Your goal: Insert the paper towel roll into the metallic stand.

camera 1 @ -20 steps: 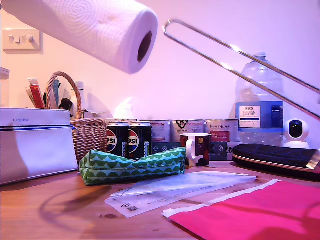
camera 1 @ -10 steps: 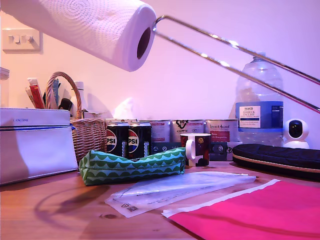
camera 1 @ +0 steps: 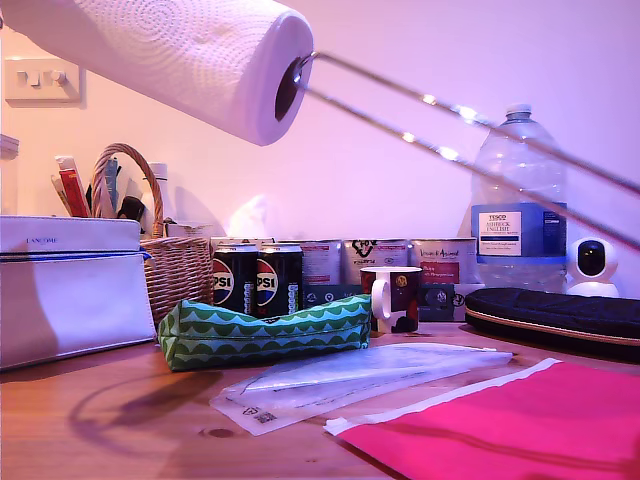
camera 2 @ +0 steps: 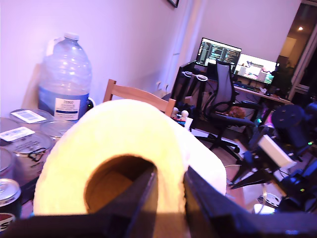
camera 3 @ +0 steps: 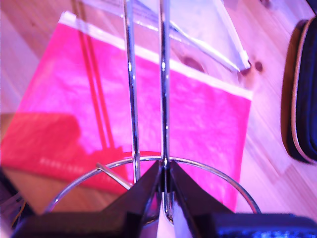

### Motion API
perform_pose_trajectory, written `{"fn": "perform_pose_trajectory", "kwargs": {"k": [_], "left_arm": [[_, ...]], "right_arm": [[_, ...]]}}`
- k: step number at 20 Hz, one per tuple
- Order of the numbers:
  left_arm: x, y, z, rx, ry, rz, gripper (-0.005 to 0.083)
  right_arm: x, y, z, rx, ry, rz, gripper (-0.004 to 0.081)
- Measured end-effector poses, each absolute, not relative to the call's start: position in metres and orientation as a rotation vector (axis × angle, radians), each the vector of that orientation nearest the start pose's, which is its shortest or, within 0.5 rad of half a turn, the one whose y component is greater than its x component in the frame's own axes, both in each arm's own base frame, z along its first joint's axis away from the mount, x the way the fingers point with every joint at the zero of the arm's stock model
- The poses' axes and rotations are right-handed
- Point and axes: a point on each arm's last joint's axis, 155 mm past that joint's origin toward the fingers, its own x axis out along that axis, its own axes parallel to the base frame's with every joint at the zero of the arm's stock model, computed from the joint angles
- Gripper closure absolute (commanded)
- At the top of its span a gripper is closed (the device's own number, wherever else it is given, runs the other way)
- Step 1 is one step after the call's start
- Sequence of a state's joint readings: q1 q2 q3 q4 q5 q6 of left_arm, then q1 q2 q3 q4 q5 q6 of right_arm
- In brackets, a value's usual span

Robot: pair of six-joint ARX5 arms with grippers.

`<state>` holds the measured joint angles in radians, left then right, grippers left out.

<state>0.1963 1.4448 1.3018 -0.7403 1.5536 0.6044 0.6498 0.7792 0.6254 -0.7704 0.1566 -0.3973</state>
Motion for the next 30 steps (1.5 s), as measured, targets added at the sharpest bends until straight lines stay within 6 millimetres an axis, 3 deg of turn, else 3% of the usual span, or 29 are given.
{"fn": "perform_pose_trajectory", "kwargs": {"k": [6, 10, 16, 22, 26, 30], "left_arm": [[0.313, -0.126, 0.335, -0.231, 0.207, -1.355, 0.0795], [0.311, -0.130, 0.335, -0.231, 0.209, -1.368, 0.0795], [0.301, -0.152, 0.335, -0.234, 0.228, -1.437, 0.0795], [0.295, -0.164, 0.335, -0.225, 0.228, -1.477, 0.0795], [0.299, -0.182, 0.319, -0.156, 0.310, -1.445, 0.0794], [0.307, -0.196, 0.314, -0.047, 0.378, -1.372, 0.0794]], "right_arm": [[0.212, 0.125, 0.105, -0.734, 0.778, 0.630, 0.0783], [0.216, 0.139, 0.112, -0.696, 0.729, 0.669, 0.0783], [0.221, 0.161, 0.118, -0.663, 0.667, 0.745, 0.0783], [0.239, 0.192, 0.125, -0.605, 0.579, 0.810, 0.0783], [0.251, 0.221, 0.117, -0.526, 0.562, 0.874, 0.0783], [0.266, 0.247, 0.126, -0.423, 0.491, 0.908, 0.0783]]}}
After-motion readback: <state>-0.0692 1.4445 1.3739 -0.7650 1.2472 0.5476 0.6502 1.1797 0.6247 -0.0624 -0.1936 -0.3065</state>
